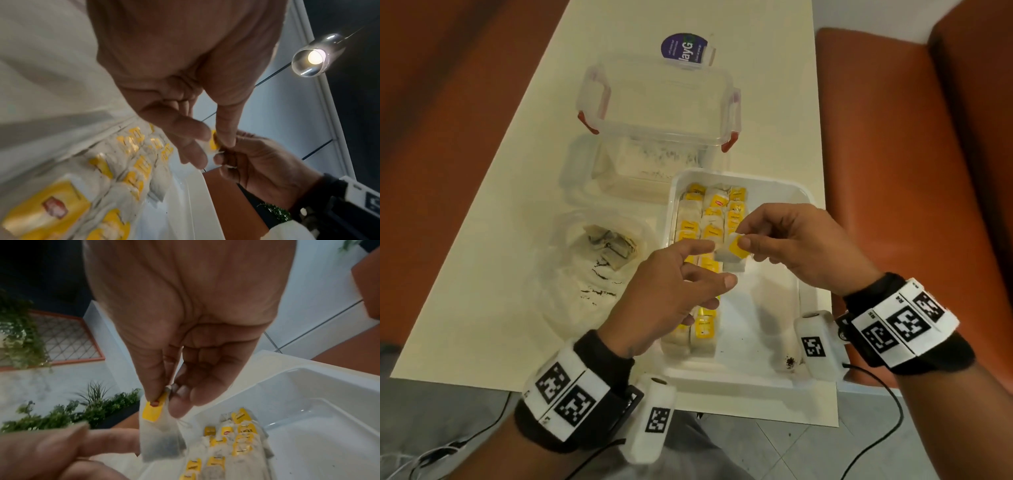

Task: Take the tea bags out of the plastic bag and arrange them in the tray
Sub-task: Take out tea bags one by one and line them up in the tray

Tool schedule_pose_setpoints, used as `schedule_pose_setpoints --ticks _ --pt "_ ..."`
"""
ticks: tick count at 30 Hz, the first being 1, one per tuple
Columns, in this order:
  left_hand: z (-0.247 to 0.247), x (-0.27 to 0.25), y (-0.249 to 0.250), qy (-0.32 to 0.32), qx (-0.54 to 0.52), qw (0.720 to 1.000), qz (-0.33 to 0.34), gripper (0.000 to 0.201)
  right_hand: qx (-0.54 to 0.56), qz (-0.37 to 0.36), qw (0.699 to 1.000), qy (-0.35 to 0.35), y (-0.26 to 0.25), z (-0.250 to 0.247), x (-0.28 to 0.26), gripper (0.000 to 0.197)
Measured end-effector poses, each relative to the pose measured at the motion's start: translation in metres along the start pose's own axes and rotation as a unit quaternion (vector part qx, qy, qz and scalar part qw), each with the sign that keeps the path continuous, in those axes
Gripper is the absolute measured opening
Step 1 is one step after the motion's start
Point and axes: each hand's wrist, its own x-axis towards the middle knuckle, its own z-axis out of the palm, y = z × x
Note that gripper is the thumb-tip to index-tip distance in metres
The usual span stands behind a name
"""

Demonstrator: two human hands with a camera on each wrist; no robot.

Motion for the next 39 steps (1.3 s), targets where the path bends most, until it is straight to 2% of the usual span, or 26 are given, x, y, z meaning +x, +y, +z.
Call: schedule_pose_setpoints --ticks 4,7,12,22,26,28,31,36,39 --pt "-0.015 -0.024 0.005 -0.004 -0.034 0.999 0.016 0.040 -0.130 0.055 0.985 -0.095 0.009 0.010 0.004 0.003" --pt "-0.027 -0.039 0.006 0.006 -0.069 0.997 0.040 0.035 -0.170 0.082 0.970 -0.154 0.014 0.020 0.013 0.005" --pt "-0.040 -0.045 -0.004 0.037 -0.069 0.996 0.048 0.021 -0.222 0.099 0.964 -0.110 0.023 0.030 0.034 0.006" --pt "-0.044 -0.052 -0.012 0.060 -0.002 0.997 0.047 0.018 -0.204 0.110 0.971 -0.064 0.030 0.030 0.044 0.005" --pt "-0.056 -0.053 -0.026 0.147 0.138 0.978 0.055 0.014 -0.197 0.130 0.970 -0.061 0.032 0.029 0.046 0.005" --pt "-0.063 -0.050 -0.035 0.186 0.231 0.954 0.050 0.020 -0.192 0.141 0.970 -0.056 0.034 0.030 0.046 0.004" --pt "-0.065 -0.045 -0.046 0.170 0.331 0.926 0.052 0.041 -0.175 0.142 0.973 -0.051 0.033 0.029 0.045 0.003" --pt "-0.055 -0.042 -0.049 0.122 0.365 0.922 0.041 0.060 -0.158 0.132 0.978 -0.040 0.030 0.026 0.045 0.004" --pt "-0.051 -0.040 -0.048 0.129 0.363 0.922 0.039 0.059 -0.158 0.141 0.976 -0.041 0.033 0.029 0.046 0.005"
